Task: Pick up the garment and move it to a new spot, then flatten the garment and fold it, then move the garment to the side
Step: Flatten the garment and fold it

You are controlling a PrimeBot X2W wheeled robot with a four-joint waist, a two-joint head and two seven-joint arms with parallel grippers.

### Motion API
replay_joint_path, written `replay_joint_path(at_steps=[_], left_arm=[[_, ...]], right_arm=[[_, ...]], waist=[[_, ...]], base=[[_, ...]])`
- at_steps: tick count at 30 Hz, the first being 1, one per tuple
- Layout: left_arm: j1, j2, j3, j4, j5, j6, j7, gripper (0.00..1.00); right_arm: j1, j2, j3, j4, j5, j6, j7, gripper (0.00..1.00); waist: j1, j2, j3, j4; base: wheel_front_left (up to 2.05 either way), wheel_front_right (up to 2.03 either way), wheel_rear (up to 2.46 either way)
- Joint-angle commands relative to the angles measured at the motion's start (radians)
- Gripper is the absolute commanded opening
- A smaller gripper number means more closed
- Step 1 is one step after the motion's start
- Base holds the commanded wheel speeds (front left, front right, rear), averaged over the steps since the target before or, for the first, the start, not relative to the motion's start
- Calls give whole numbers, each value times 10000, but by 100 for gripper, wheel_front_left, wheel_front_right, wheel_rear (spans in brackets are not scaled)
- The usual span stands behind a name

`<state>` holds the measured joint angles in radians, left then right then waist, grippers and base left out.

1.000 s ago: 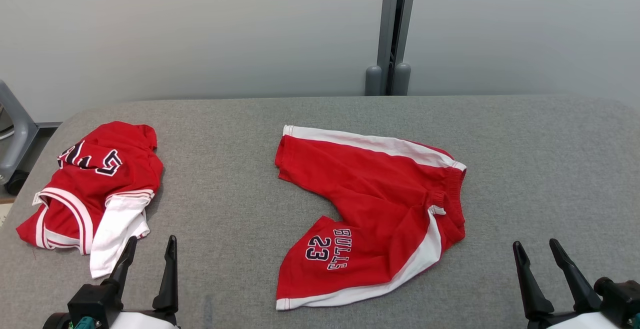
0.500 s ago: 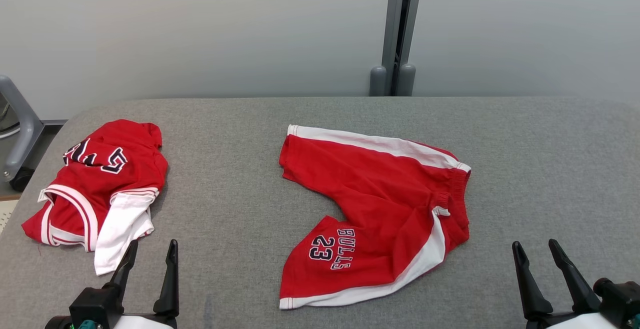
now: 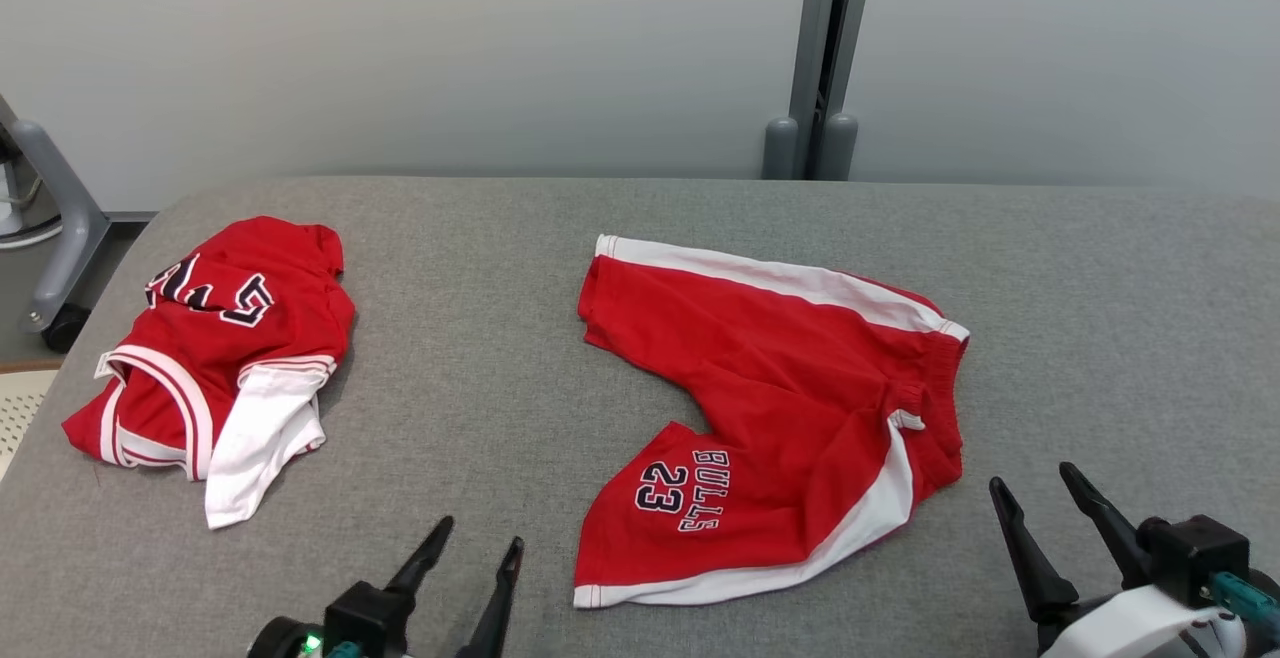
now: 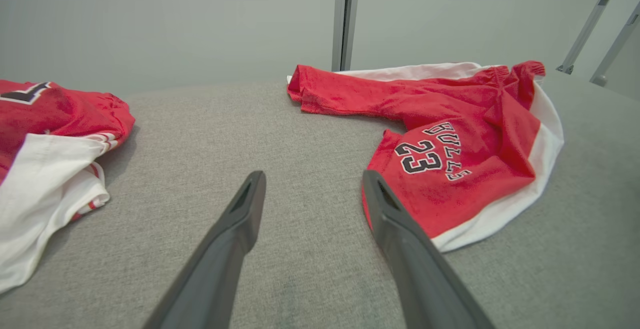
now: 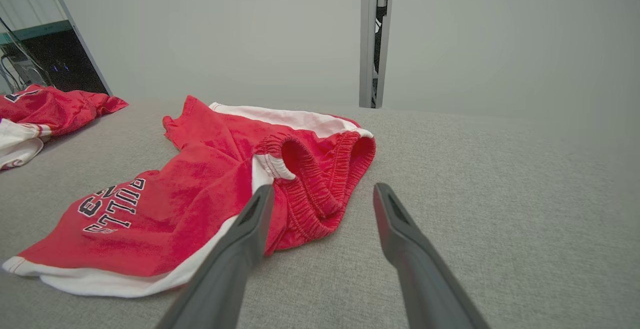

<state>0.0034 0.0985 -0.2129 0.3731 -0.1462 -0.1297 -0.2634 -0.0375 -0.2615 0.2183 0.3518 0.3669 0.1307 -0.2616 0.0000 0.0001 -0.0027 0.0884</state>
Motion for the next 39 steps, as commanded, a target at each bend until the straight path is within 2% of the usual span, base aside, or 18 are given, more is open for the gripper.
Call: replay_joint_path(at_steps=[1, 7, 15, 31, 32, 33, 34, 39], left_arm=[[-262, 72, -372, 166, -113, -8, -20, 100], [-785, 147, -1976, 1173, -524, -9, -18, 100], [-1601, 206, -3386, 2329, -1028, -10, -18, 100], [-2857, -84, -4662, 3647, -1819, -11, -9, 100], [-2891, -110, -4758, 3757, -1923, -11, -6, 49], [-2966, -129, -4825, 3827, -1980, -11, 5, 22], [-3000, -160, -4892, 3900, -2096, -11, 5, 0], [-3093, -246, -4862, 3948, -2550, -11, -9, 0]], right_arm=[[-338, -226, 226, 260, 73, 2, -52, 100], [-1416, -750, 1415, 1234, 302, 2, -51, 100], [-2754, -1175, 3045, 2059, 791, 2, -51, 100], [-4486, -1758, 5186, 2631, 1414, 1, -51, 100], [-4553, -1777, 5355, 2668, 1471, 2, -51, 49], [-4660, -1791, 5482, 2713, 1510, 1, -51, 36], [-4706, -1780, 5601, 2797, 1657, 2, -51, 0], [-4736, -1756, 5871, 2753, 2059, 1, -51, 0]], waist=[[0, -1, 103, 67], [0, -1, 455, 179], [0, -1, 905, 202], [0, -1, 1518, 380], [0, -1, 1530, 391], [0, -1, 1540, 397], [0, -1, 1541, 405], [0, -1, 1450, 421]], base=[[0, 0, 0], [0, 0, 0], [0, 0, 0], [0, 0, 0], [0, 0, 0], [0, 0, 0], [0, 0, 0], [0, 0, 0]])
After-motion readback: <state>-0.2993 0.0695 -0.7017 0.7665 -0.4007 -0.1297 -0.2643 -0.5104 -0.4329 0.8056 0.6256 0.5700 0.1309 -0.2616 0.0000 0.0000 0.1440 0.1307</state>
